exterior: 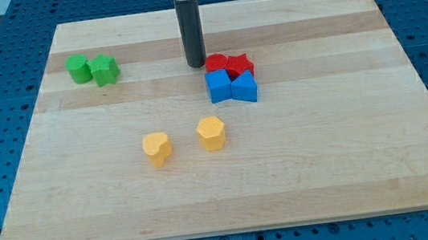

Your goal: Place the green blocks parallel to each other

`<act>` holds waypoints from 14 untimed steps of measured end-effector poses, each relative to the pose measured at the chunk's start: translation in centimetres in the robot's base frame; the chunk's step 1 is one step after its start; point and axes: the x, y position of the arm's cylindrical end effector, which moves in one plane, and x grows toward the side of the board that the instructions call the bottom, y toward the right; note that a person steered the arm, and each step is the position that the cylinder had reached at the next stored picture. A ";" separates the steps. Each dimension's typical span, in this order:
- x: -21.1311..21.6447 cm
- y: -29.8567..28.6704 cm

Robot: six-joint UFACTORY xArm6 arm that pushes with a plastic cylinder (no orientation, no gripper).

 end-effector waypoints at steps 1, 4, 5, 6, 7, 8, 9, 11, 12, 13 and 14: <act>0.0 0.0; -2.5 -5.8; 1.8 -8.1; 6.3 -11.6; 7.8 -21.1; 7.2 -26.9; 5.5 -26.9; -0.4 -21.7; -0.3 -16.7; 0.9 -17.6; 1.1 -17.3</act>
